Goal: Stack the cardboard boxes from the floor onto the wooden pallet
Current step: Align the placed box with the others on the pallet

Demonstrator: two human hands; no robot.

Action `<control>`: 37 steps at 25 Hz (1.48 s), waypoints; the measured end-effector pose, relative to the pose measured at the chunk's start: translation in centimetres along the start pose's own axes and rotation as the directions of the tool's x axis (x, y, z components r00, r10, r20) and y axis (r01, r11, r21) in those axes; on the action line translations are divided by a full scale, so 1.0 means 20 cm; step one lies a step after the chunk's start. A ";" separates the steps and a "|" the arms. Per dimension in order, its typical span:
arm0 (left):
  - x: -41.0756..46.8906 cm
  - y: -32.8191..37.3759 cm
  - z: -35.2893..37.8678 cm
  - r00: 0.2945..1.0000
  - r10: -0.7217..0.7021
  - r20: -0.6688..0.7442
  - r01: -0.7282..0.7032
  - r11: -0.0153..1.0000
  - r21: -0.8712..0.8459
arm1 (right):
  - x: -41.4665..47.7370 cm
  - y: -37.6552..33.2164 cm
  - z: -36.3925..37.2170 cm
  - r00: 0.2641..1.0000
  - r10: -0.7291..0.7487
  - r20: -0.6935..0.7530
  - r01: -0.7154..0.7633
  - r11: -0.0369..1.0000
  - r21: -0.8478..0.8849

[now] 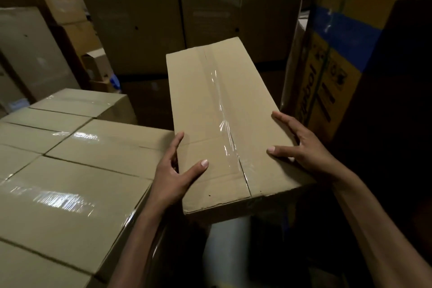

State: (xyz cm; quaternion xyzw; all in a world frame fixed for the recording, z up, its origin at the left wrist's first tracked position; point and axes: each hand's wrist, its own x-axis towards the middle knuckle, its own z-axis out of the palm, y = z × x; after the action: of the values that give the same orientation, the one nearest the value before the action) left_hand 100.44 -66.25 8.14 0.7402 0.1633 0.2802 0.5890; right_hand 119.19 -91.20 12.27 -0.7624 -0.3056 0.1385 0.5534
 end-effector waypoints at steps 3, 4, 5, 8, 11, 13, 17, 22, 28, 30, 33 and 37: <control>0.33 -0.06 0.01 0.999 0.026 -0.033 -0.026 1.000 -0.008 | 0.38 0.03 -0.01 0.999 -0.041 0.021 0.041 0.999 -0.024; 0.45 -0.07 0.00 0.999 0.024 -0.038 -0.024 1.000 -0.013 | 0.50 0.03 -0.02 0.998 -0.046 0.030 0.047 0.999 -0.024; 0.56 -0.08 -0.01 0.999 0.018 -0.048 -0.019 1.000 -0.017 | 0.62 0.02 -0.02 0.998 -0.055 0.043 0.056 0.998 -0.021; 0.87 -0.11 -0.06 0.996 0.017 -0.086 -0.017 1.000 -0.006 | 0.99 -0.04 0.00 0.995 -0.072 0.066 0.072 0.997 0.010; 1.12 -0.13 -0.13 0.989 -0.014 -0.149 0.015 1.000 0.006 | 1.33 -0.07 0.07 0.986 -0.083 0.148 0.083 0.997 0.006; 1.26 -0.16 -0.16 0.982 -0.017 -0.188 0.025 0.999 0.038 | 1.56 -0.06 0.11 0.980 -0.105 0.171 0.106 0.994 0.000; 1.54 -0.21 -0.18 0.962 -0.076 -0.263 0.082 0.996 0.014 | 2.06 -0.09 0.12 0.948 -0.115 0.295 0.133 0.990 -0.042; 1.93 -0.33 -0.11 0.905 -0.179 -0.386 0.188 0.982 -0.013 | 2.81 -0.14 0.16 0.852 -0.096 0.514 0.158 0.984 -0.077; 2.23 -0.51 -0.09 0.764 -0.254 -0.594 0.260 0.963 -0.077 | 3.40 0.03 0.46 0.703 -0.152 0.695 0.218 0.976 -0.007; 2.25 -0.56 -0.10 0.728 -0.273 -0.629 0.297 0.952 -0.069 | 3.50 0.15 0.56 0.662 -0.165 0.731 0.219 0.975 0.022; 2.22 -0.63 -0.09 0.674 -0.312 -0.670 0.361 0.930 -0.070 | 3.56 0.30 0.69 0.615 -0.141 0.776 0.158 0.986 0.055; 2.14 -0.73 -0.09 0.623 -0.353 -0.698 0.415 0.906 -0.088 | 3.55 0.46 0.81 0.557 -0.117 0.822 0.124 0.991 0.057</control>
State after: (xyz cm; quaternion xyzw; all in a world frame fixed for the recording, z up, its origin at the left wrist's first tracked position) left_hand 134.50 -36.61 3.81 0.5492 0.5391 0.3999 0.4979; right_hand 168.10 -36.83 7.17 -0.5893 -0.5800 0.4383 0.3526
